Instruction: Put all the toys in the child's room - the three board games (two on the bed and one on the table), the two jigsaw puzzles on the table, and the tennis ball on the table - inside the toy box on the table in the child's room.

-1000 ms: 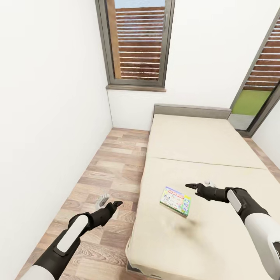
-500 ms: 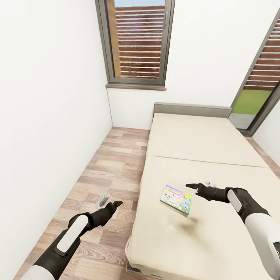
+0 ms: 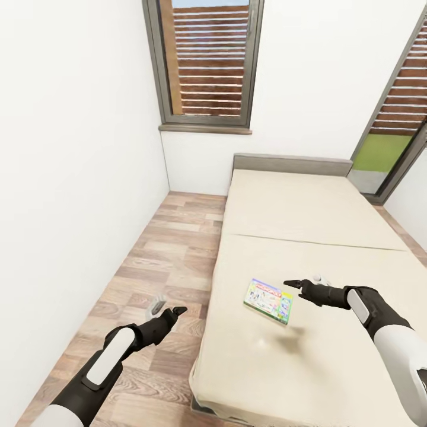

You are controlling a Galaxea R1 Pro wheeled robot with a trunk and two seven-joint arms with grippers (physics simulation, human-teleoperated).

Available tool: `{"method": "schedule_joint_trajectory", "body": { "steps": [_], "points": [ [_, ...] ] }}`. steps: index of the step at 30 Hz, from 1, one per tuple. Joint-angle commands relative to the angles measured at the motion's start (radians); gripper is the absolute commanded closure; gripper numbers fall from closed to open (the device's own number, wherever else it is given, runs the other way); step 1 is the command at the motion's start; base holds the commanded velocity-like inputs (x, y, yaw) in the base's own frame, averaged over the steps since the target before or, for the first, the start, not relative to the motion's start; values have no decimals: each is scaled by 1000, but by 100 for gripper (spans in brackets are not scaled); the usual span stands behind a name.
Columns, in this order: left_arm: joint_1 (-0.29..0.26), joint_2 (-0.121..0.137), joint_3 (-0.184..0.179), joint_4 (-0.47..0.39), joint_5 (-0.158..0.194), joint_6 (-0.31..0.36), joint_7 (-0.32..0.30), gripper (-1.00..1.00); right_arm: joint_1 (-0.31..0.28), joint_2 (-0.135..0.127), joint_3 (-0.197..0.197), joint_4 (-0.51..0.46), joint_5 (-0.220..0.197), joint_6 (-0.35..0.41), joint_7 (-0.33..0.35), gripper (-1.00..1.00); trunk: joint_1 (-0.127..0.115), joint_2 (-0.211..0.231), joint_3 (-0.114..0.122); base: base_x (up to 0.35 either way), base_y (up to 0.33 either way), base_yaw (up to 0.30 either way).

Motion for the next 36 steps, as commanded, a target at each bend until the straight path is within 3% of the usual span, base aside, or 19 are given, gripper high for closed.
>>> {"method": "schedule_joint_trajectory", "body": {
  "steps": [1, 36],
  "points": [
    [0, 1, -2, -2, 11, 0, 9, -100, -1, 0, -4, 0, 0, 5, 2, -100, 4, -8, -5, 0, 0, -138],
    [0, 1, -2, -2, 12, 0, 7, -100, -1, 7, -1, 0, 0, 6, 5, -100, 138, -253, -120, 0, 0, -25]
  ]
}}
